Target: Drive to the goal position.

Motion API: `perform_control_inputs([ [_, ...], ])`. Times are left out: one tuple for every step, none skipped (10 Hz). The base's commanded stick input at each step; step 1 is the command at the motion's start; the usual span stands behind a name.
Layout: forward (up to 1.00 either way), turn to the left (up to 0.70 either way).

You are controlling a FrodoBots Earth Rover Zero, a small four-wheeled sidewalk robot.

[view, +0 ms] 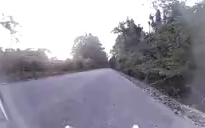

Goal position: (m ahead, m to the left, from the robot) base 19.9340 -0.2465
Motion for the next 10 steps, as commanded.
perform_control_inputs([
  [0.70,0.00],
  [0.70,0.00],
  [0.70,0.00],
  [0.70,0.00],
  [0.70,0.00],
  [0.70,0.00],
  [0.70,0.00],
  [0.70,0.00],
  [0.70,0.00],
  [0.70,0.00],
])
